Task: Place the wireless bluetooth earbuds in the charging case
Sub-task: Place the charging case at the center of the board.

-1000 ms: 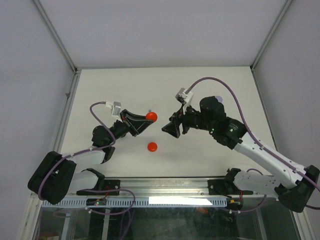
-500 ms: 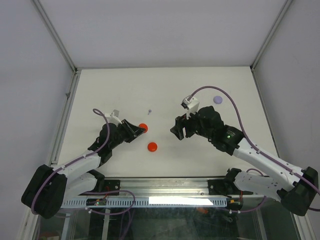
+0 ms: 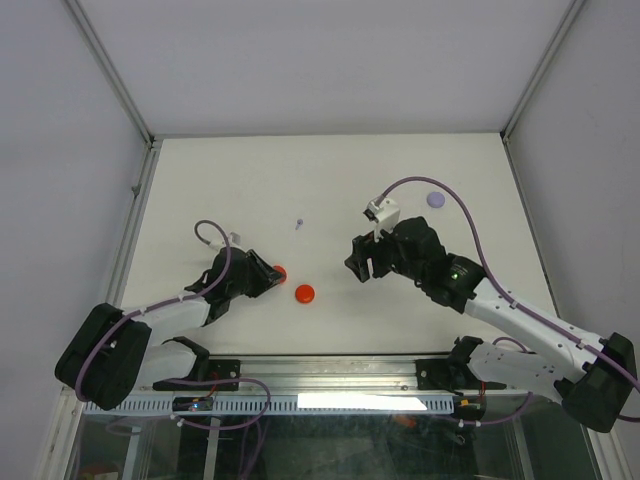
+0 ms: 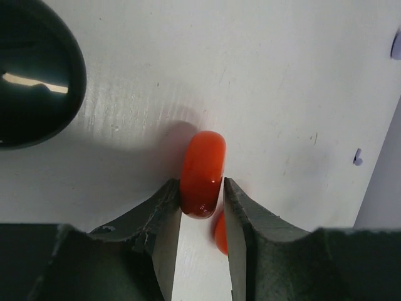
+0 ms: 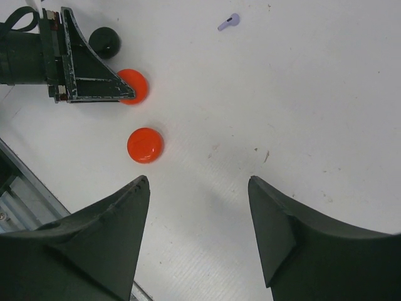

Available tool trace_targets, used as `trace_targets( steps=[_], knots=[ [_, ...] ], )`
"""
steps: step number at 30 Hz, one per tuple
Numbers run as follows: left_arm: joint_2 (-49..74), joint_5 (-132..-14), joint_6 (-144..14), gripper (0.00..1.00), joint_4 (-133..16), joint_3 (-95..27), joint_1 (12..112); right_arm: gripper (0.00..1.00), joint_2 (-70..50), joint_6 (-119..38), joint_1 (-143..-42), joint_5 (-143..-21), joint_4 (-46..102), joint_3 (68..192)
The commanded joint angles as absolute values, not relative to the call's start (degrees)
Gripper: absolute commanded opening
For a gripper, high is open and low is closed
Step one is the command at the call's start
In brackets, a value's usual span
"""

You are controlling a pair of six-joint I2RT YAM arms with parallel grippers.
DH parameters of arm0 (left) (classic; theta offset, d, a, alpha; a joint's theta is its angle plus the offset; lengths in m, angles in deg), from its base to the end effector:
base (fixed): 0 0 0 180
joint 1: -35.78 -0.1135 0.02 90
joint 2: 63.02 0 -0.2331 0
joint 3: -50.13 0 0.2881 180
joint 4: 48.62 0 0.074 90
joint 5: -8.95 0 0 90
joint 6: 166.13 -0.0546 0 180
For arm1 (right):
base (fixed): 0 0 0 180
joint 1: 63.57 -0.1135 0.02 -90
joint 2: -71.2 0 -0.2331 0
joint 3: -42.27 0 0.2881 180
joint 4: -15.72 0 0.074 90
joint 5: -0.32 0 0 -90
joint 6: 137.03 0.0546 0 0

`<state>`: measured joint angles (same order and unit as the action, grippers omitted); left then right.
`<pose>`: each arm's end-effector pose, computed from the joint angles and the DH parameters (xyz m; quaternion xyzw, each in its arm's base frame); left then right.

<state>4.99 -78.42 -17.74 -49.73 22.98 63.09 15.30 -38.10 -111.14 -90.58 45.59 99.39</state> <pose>0.2176 -0.1152 0.0552 -0.2357 0.8823 -0.2921 0.2840 0.1964 0.2136 0.2510 -0.2808 0.8129 0.2355 0.4526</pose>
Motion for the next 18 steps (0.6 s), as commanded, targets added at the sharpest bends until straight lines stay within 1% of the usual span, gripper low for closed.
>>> trace_targets(
  steps=[1, 4, 9, 14, 15, 16, 18],
  knots=[
    [6.3, -81.9, -21.4, 0.38, -54.0, 20.5, 62.9, 0.67, 16.9, -38.1, -111.4, -92.7, 43.1, 99.0],
    [5.6, -82.1, -23.6, 0.5, -58.7, 18.3, 62.9, 0.68, 16.2, -37.9, -111.4, -93.0, 44.0, 99.4],
    [3.7, -81.8, -29.7, 0.77, -70.1, 12.1, 62.9, 0.71, 14.4, -36.5, -111.4, -94.8, 46.8, 101.3],
    [-2.7, -82.9, -33.2, 0.83, -78.2, 7.8, 62.9, 0.78, 10.9, -35.9, -111.2, -96.4, 50.1, 103.9],
    [-4.4, -83.9, -33.8, 0.95, -79.8, 6.9, 62.9, 0.8, 9.9, -35.7, -111.1, -96.9, 51.1, 104.6],
    [-6.1, -85.3, -34.3, 0.98, -81.1, 6.1, 62.9, 0.81, 8.9, -35.7, -110.9, -97.7, 52.0, 105.3],
    [-9.1, -87.7, -36.8, 0.99, -82.9, 4.3, 62.9, 0.86, 7.0, -35.5, -110.7, -99.9, 53.8, 107.1]
  ],
)
